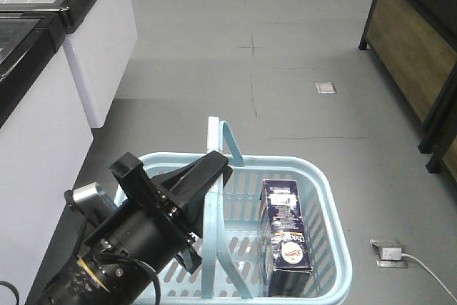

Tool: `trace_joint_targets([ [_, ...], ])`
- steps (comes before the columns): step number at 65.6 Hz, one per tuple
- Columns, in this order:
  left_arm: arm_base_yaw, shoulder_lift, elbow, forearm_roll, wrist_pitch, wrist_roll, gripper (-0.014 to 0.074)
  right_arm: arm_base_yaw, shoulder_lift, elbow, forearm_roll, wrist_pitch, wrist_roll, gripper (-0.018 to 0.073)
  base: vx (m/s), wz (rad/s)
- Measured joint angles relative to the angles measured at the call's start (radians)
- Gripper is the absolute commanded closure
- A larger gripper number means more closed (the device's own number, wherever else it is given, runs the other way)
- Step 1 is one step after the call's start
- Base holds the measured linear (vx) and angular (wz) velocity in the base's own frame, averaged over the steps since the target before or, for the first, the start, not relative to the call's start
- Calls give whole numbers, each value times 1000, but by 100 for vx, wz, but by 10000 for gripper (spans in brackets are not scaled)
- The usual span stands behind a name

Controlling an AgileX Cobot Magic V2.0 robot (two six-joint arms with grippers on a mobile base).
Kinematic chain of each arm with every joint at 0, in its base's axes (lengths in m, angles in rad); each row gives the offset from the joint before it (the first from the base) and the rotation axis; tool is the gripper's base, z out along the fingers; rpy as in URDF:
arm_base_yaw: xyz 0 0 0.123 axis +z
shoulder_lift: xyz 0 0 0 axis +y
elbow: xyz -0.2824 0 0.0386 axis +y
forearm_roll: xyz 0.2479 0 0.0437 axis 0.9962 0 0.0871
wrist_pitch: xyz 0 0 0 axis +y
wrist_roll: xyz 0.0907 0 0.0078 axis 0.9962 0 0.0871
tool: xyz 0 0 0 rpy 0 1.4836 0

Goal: Left arm holds basket, right arm returns cookies

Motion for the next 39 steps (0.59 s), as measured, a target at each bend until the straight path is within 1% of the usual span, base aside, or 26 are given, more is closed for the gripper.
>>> trace_joint_targets([
  [39,0,0,0,0,0,0,599,0,0,0,0,0,0,568,1,0],
])
